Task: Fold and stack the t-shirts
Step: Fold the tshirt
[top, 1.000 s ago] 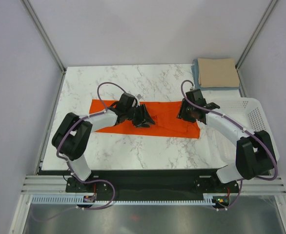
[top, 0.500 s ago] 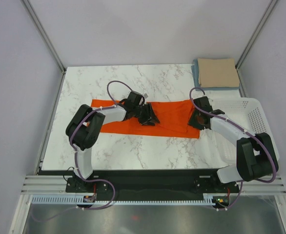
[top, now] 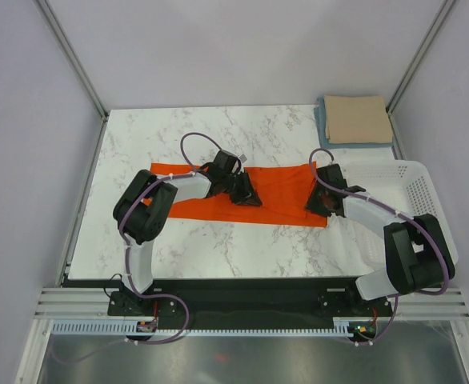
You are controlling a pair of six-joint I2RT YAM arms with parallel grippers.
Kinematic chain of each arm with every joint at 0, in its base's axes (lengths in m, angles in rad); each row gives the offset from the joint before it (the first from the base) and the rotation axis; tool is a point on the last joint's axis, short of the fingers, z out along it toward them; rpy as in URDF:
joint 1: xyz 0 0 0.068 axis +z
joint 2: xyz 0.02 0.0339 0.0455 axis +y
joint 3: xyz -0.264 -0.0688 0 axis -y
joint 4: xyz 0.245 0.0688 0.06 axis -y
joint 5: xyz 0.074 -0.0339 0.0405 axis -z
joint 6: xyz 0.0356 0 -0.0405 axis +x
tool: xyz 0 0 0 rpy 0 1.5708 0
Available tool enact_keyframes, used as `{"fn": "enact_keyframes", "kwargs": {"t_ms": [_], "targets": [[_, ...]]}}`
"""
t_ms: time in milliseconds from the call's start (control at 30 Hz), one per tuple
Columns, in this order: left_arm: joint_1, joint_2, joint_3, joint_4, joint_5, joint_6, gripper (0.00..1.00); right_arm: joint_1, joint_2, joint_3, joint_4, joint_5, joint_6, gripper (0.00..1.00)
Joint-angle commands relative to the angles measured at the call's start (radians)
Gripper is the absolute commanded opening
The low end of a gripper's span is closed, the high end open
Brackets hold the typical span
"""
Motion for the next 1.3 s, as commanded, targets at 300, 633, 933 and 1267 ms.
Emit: {"fn": "enact_keyframes", "kwargs": {"t_ms": [300, 633, 933, 1267], "targets": [[-0.012, 0.005, 0.042, 0.026, 0.024, 0.034, 0.02, -0.001, 0.018, -0.032, 0.088, -0.056, 0.020, 0.35], [-0.010, -0.010, 0.044, 0.024, 0.017, 0.001, 0.02, -0.002, 0.003, -0.004, 0.084, -0.046, -0.018, 0.00], [-0.010, -0.039, 0.056, -0.010, -0.001, -0.013, 0.02, -0.001, -0.077, -0.016, 0.056, -0.063, 0.034, 0.00], [-0.010, -0.061, 0.059, -0.048, -0.028, -0.007, 0.02, 0.015, -0.173, -0.065, 0.036, -0.050, 0.123, 0.00]]}}
